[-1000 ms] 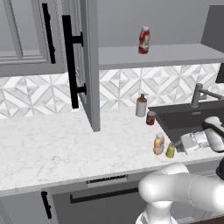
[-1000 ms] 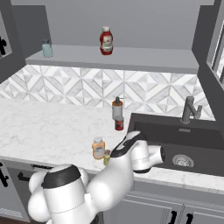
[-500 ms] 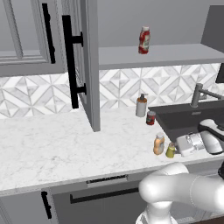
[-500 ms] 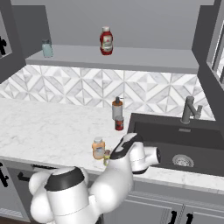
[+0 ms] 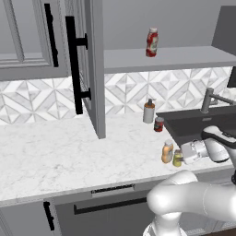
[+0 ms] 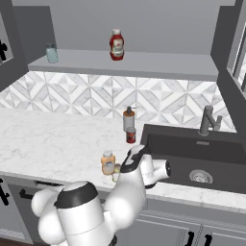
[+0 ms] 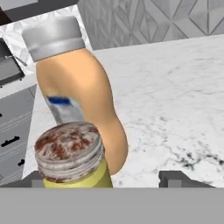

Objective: Put the shaker and condiment bottle from the counter next to their counterparts in the cabinet.

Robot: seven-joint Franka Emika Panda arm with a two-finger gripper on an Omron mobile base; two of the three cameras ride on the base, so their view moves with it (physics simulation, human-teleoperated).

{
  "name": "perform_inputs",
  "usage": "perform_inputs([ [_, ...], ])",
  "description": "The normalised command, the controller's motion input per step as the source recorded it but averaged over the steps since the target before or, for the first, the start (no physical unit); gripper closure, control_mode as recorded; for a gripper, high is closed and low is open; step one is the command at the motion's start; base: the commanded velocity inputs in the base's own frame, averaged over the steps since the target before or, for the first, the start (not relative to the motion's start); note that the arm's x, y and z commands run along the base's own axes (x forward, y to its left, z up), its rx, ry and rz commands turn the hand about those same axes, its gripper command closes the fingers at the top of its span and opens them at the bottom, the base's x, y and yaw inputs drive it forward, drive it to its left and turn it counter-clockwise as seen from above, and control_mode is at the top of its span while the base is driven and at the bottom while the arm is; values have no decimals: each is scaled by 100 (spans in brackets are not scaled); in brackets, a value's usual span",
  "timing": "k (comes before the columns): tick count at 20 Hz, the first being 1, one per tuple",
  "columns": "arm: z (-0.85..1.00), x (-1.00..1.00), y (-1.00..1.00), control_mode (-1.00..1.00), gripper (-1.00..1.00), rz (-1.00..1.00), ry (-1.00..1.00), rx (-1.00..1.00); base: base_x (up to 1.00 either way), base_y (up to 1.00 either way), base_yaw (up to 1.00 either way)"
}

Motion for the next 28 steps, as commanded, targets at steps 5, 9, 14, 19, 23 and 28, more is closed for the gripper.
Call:
perform_inputs([
  [5, -3, 5, 0, -100, 100, 0, 0, 2, 0, 0, 0],
  [9, 19, 12, 0, -100, 100, 0, 0, 2, 0, 0, 0],
  [14, 40, 1, 0, -100, 100, 0, -2, 0, 0, 0, 0],
  [19, 54, 0, -5, -100, 100, 0, -13, 0, 0, 0, 0],
  [23, 61, 0, -5, -100, 100, 0, -17, 0, 0, 0, 0],
  [28, 54, 3, 0, -100, 100, 0, -25, 0, 0, 0, 0],
])
